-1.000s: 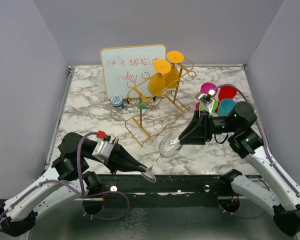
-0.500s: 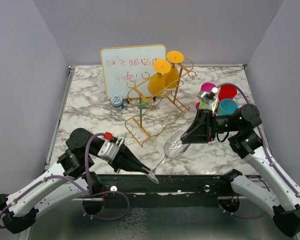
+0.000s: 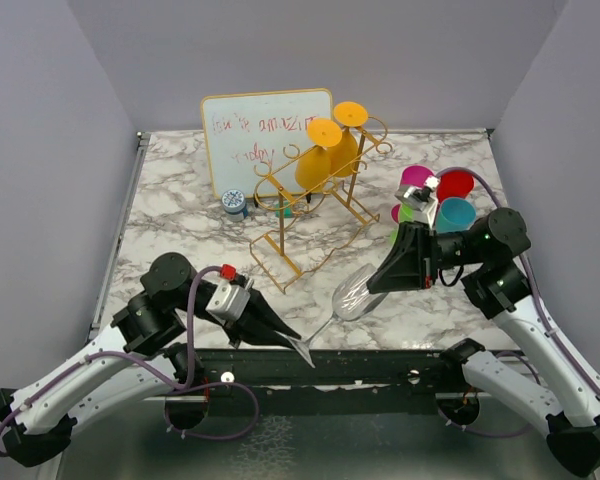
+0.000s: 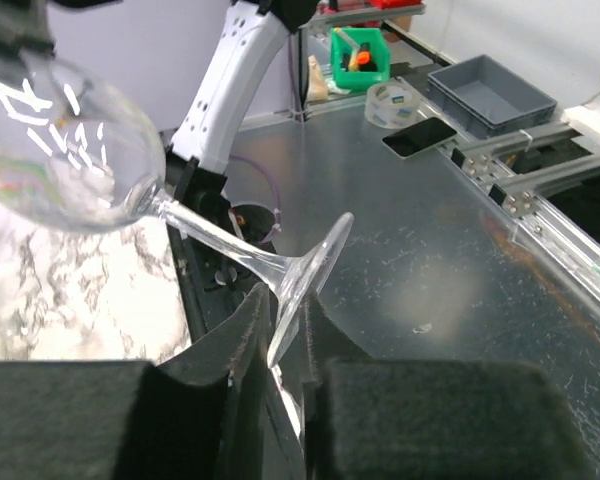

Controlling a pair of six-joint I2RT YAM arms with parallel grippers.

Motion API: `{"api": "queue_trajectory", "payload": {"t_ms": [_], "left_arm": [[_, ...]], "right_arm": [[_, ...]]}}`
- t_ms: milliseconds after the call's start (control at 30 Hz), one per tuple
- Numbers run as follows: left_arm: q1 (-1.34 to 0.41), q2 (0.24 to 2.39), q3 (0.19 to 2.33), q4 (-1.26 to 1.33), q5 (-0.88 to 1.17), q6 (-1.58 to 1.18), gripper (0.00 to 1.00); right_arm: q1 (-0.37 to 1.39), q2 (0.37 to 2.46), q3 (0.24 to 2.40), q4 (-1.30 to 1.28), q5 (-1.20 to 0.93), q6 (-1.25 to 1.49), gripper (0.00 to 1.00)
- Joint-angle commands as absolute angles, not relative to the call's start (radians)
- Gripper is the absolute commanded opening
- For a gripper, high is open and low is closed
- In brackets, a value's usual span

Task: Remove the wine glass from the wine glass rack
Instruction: Place the wine glass at the center of the board.

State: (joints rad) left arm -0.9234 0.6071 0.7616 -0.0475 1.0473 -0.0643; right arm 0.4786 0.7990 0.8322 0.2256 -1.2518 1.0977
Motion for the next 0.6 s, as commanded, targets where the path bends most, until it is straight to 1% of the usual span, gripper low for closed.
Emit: {"api": "queue_trajectory", "payload": {"t_ms": [0,100,167,200,233,267,300,467,500,533,567], "left_arm": [[-0.905,0.638,0.801,-0.122,0.706,-0.083,0.2],[-0.905,0.66,0.836,-0.209,0.659,-0.079,0.45],[-0.905,0.664,0.85,-0.245,0.62,-0.075,0.47],[-0.905,0.661,0.851,-0.249,0.608,-0.074,0.52],[-0.905,0.655,0.85,-0.247,0.588,-0.078,0.6],[-0.905,0.65,0.849,-0.244,0.566,-0.081,0.65],[-0.905,0.646,0.847,-0.244,0.544,-0.083,0.69],[-0.905,0.64,0.856,-0.282,0.406,-0.098,0.86],[-0.905,0.642,0.857,-0.294,0.389,-0.099,0.9],[-0.906,0.644,0.859,-0.304,0.373,-0.1,0.96],[-0.906,0.647,0.861,-0.313,0.352,-0.104,0.99]], "right_arm": [[0.496,0.807,0.889,0.025,-1.183,0.903,0.01],[0.496,0.821,0.921,-0.138,-1.142,0.801,0.01],[0.496,0.824,0.924,-0.18,-1.125,0.775,0.01],[0.496,0.823,0.923,-0.186,-1.11,0.769,0.01],[0.496,0.822,0.92,-0.193,-1.099,0.763,0.01],[0.495,0.824,0.922,-0.204,-1.089,0.751,0.01],[0.497,0.829,0.935,-0.235,-1.062,0.724,0.01],[0.495,0.891,1.031,-0.562,-0.878,0.521,0.01],[0.496,0.898,1.037,-0.604,-0.847,0.502,0.01],[0.496,0.901,1.038,-0.62,-0.826,0.491,0.01],[0.497,0.902,1.038,-0.628,-0.805,0.486,0.01]]}}
